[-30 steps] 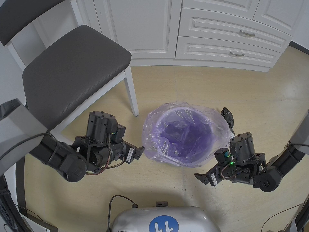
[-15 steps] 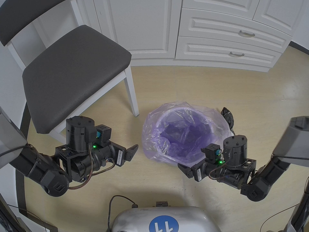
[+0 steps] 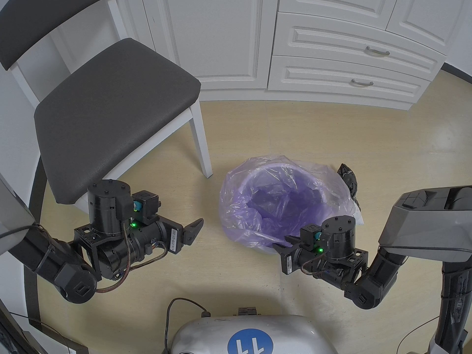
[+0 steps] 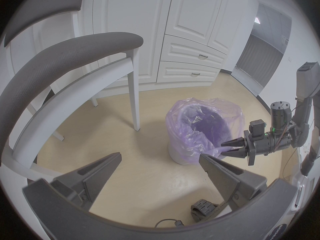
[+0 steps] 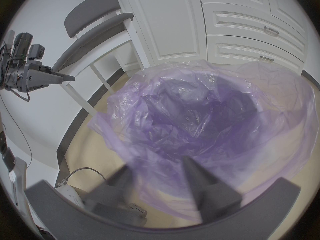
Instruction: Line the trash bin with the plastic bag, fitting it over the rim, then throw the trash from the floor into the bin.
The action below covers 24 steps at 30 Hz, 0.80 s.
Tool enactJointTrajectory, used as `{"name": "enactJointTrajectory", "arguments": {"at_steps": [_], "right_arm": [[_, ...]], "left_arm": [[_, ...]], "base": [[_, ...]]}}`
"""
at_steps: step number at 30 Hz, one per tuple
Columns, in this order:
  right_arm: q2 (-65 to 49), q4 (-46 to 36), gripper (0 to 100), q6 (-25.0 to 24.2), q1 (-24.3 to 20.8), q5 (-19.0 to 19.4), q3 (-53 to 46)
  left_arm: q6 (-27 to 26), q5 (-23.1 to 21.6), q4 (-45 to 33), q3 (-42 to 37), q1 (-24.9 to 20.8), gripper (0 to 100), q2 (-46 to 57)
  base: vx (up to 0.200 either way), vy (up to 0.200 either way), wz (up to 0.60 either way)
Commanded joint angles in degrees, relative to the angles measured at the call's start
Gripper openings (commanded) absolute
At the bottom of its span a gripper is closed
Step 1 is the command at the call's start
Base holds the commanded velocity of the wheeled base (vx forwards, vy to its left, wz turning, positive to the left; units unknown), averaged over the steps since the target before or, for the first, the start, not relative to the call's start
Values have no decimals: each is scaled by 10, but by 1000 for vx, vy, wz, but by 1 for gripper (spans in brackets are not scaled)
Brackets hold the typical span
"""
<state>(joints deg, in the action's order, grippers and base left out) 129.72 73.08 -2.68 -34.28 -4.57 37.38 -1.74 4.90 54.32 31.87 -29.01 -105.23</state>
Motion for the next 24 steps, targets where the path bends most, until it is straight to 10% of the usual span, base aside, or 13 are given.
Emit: {"name": "enactJointTrajectory", "arguments": {"at_steps": [1, 24], "right_arm": [[-23, -7, 0, 0, -4, 0, -11], [-55, -85, 0, 6, -113, -3, -87]], "left_arm": [[0, 0, 0, 0, 4, 100, 0], [22, 0, 33, -20, 2, 100, -9]], "base": [[0, 0, 0], [0, 0, 0]]}}
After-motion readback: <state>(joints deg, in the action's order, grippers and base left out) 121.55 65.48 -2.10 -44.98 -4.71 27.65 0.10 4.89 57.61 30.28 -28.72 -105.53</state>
